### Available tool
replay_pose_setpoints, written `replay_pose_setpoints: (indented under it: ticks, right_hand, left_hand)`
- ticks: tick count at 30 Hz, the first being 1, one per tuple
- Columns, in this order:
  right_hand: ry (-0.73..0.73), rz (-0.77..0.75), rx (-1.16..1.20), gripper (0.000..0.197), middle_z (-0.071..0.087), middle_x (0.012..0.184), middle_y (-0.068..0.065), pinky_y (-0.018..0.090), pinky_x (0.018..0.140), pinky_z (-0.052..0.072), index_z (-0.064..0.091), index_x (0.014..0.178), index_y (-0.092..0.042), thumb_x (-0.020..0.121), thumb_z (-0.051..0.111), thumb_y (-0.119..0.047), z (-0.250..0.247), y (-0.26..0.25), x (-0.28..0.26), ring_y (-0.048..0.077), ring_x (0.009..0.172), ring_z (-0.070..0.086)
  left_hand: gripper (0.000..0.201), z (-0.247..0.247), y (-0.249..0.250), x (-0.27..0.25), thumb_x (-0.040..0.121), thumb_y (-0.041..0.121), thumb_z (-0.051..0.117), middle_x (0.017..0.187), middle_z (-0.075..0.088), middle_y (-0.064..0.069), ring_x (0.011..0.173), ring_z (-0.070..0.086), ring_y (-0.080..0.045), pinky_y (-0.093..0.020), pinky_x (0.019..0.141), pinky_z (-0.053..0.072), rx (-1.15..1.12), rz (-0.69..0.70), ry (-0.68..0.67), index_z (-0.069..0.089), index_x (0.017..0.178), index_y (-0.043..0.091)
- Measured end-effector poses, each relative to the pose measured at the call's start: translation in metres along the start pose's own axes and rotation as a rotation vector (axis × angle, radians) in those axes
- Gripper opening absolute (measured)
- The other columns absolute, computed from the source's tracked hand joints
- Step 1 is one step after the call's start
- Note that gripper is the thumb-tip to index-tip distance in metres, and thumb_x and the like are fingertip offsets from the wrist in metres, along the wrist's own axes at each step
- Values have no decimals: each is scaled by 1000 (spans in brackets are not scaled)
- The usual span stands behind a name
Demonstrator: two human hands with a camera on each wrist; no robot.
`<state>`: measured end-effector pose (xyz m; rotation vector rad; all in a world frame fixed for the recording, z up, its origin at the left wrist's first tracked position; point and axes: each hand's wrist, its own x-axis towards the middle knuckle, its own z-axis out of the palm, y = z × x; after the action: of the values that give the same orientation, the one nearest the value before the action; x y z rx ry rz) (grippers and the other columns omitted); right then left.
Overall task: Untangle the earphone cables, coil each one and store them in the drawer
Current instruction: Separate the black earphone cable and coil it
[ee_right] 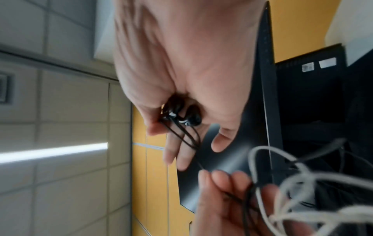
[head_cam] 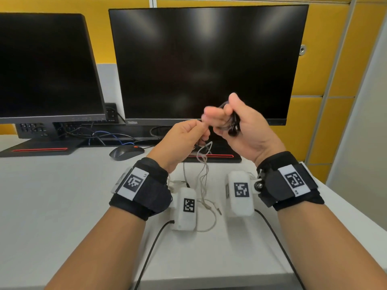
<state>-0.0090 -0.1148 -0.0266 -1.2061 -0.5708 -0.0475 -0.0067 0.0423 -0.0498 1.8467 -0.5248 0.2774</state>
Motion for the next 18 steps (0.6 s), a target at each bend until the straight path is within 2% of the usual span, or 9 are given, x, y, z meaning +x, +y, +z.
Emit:
replay_pose_setpoints:
  ticks: [2,4,5,7,9,11,14,16,18]
  right_hand:
    - [69,-75,70,36,72,112,4,44,105,40,55,79,-19,105,34,-33,-1,-1,1,17,111,66]
    - [153,-134,-147,26,69,119,-2,40,105,41,60,93,-20,103,40,-32,-3,3,4,9,115,62]
    - [202,-154,-349,23,69,110,-4,35,100,45,62,96,-19,102,45,-34,-4,6,5,5,107,63]
    - [232,-188,-705,25,61,84,1,30,81,47,62,91,-13,98,53,-35,-6,12,8,8,79,58]
    - [144,-183,-891,21,58,80,3,32,75,47,62,89,-13,98,53,-30,-6,17,9,13,75,55]
    - [45,-146,-988,20,64,87,6,36,81,51,63,92,-14,100,50,-27,-6,19,6,18,85,60]
    - [24,-118,-1029,21,64,89,12,39,81,52,65,94,-13,99,52,-29,-6,19,4,25,87,61]
    - [73,-130,-1023,22,62,85,15,41,77,52,64,90,-11,99,52,-28,-8,18,5,26,80,59]
    - [108,-134,-991,22,56,74,9,36,68,50,61,84,-12,99,52,-26,-9,16,6,17,70,53]
  left_hand:
    - [31,-1,0,0,100,31,45,80,62,0,78,55,-11,-29,76,46,22,-58,-44,66,81,20]
    - [29,-1,1,-2,100,32,46,79,60,-1,77,53,-12,-30,72,42,32,-104,-67,66,82,20]
    - [28,0,2,-2,100,31,46,77,60,0,75,53,-11,-28,69,41,22,-113,-73,65,83,20]
    - [25,0,4,-3,100,31,47,72,59,1,67,53,-8,-24,63,41,-11,-110,-66,65,85,19]
    - [24,0,5,-3,99,29,48,71,58,-2,65,52,-9,-24,62,43,-54,-95,-30,66,88,17]
    - [25,-1,4,-2,99,28,49,74,58,-5,69,52,-13,-27,66,46,-64,-77,15,68,89,16]
    - [22,-3,3,-2,99,26,50,72,59,-2,68,54,-10,-22,66,48,-55,-69,64,68,88,17]
    - [22,-3,3,0,99,22,50,74,62,-1,68,57,-7,-19,67,50,-104,-87,65,69,93,14]
    - [19,-4,1,2,98,14,50,82,67,-3,74,64,-8,-22,72,53,-141,-109,50,70,97,14]
